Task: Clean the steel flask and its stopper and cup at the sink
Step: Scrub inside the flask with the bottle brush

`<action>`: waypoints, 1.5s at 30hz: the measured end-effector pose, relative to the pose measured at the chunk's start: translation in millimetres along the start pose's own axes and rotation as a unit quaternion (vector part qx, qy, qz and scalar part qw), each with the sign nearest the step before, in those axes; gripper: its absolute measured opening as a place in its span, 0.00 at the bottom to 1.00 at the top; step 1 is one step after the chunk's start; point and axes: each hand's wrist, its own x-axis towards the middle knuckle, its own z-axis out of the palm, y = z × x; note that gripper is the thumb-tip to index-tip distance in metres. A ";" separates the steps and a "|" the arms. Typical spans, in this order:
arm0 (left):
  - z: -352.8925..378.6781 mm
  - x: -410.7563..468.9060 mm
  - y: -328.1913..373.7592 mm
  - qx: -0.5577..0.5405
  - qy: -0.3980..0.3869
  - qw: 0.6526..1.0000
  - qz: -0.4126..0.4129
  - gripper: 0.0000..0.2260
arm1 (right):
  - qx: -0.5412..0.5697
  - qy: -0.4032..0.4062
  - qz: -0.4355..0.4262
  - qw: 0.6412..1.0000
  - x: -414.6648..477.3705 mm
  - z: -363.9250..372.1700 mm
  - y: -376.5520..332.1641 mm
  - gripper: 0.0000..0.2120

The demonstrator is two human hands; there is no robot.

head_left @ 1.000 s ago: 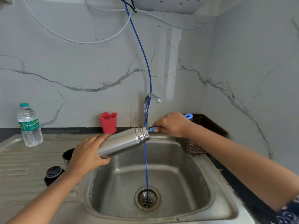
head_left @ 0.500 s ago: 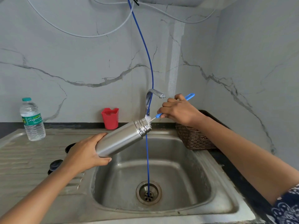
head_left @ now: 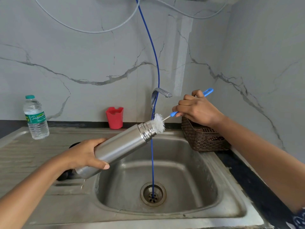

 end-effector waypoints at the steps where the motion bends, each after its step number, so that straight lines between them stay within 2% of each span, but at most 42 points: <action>1: -1.7 -0.9 0.5 -0.025 -0.026 0.999 0.005 0.36 | 0.002 -0.003 0.002 1.000 -1.1 -1.1 1.6 0.12; 5: -4.3 -2.9 0.4 -0.059 -0.068 0.996 -0.004 0.37 | 0.031 -0.036 0.022 0.999 -5.0 -2.7 5.5 0.13; 9: 3.1 1.5 -7.1 0.034 -0.007 0.999 -0.018 0.33 | 0.079 -0.095 0.039 0.992 -4.1 3.7 -1.6 0.15; 13: 21.1 -0.3 -10.9 0.044 0.020 0.999 -0.008 0.30 | 0.100 -0.125 0.004 0.987 3.5 8.9 -22.6 0.17; 17: 32.6 5.5 -5.4 0.098 0.063 0.993 0.016 0.36 | 0.140 -0.142 -0.017 0.980 13.5 22.4 -56.1 0.18; 19: 31.6 6.0 -7.4 0.109 0.079 0.991 0.020 0.36 | 0.144 -0.161 0.004 0.976 17.6 20.4 -51.1 0.19; 22: 23.4 2.8 -16.1 0.125 0.097 0.987 0.013 0.34 | 0.157 -0.236 0.059 0.957 16.9 11.6 -23.1 0.16; 25: 16.9 -0.9 -25.5 0.147 0.117 0.982 0.011 0.37 | 0.157 -0.288 0.100 0.939 8.2 -3.8 3.1 0.14; 28: 19.6 -4.1 -29.0 0.154 0.111 0.982 0.010 0.37 | 0.148 -0.288 0.107 0.940 -1.2 -11.0 12.1 0.13; 31: 23.1 -3.9 -30.2 0.162 0.107 0.981 -0.002 0.43 | 0.135 -0.276 0.089 0.947 -0.1 -2.5 -0.6 0.14; 33: 22.0 -4.4 -30.0 0.165 0.106 0.981 -0.007 0.44 | 0.138 -0.282 0.084 0.946 2.0 3.9 -11.1 0.14; 42: 29.5 1.0 -6.6 0.182 0.112 0.977 0.005 0.42 | 0.146 -0.258 0.054 0.954 26.4 33.9 -62.9 0.16; 45: 22.1 3.4 -2.4 0.190 0.131 0.973 -0.002 0.42 | 0.150 -0.248 0.071 0.954 27.4 27.5 -47.5 0.16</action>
